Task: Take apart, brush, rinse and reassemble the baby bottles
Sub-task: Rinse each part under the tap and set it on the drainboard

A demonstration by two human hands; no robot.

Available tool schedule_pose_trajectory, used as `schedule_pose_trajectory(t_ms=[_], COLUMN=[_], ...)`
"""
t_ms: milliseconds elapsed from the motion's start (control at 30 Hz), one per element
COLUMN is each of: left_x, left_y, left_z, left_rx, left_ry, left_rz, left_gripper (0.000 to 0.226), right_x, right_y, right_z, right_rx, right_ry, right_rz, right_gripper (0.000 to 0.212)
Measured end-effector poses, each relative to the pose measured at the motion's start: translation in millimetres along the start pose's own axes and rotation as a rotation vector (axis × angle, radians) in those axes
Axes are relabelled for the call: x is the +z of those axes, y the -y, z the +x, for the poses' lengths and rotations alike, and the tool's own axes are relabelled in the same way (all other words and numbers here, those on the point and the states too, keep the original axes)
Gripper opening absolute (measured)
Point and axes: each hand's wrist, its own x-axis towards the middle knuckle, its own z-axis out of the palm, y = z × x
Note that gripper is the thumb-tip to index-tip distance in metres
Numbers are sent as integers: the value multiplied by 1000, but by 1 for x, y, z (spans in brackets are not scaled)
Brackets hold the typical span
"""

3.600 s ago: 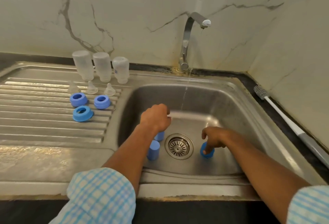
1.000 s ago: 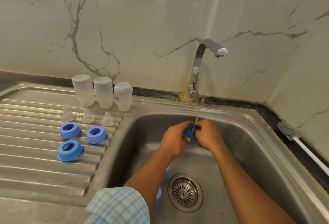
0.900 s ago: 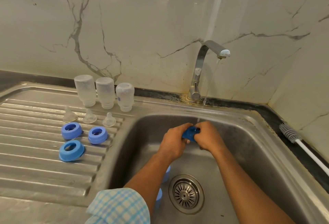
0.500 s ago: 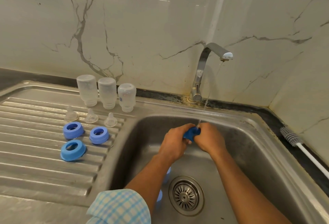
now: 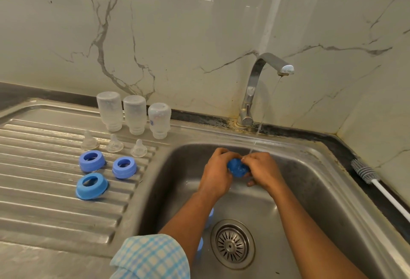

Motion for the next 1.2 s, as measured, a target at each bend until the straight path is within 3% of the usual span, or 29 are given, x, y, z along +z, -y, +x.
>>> schedule_pose_trajectory(t_ms=[367, 467, 533, 633, 833, 967, 1100, 1200], left_x=[14, 15, 18, 19, 14, 16, 21, 16], left_y=[-23, -27, -26, -24, -23, -26, -26, -20], left_z=[5, 5, 4, 2, 4, 1, 2, 3], left_rx=[-189, -271, -334, -446, -470, -464, -402, -371], left_ry=[-71, -65, -19, 51, 95, 140, 68, 36], left_rz=[-567, -668, -676, -783, -902, -919, -909, -809], left_gripper=[37, 30, 31, 38, 35, 32, 28, 36], right_x=[-19, -19, -16, -15, -26, -23, -13, -15], right_y=[-15, -16, -17, -20, -25, -22, -14, -12], right_z=[-5, -2, 0, 1, -1, 0, 3, 4], right_rx=[26, 3, -27, -61, -106, -56, -24, -40], right_ry=[-46, 9, 22, -3, -74, -147, -124, -206], right_rz=[421, 484, 491, 491, 454, 406, 254, 235], right_gripper=[30, 46, 51, 38, 13, 23, 42, 19])
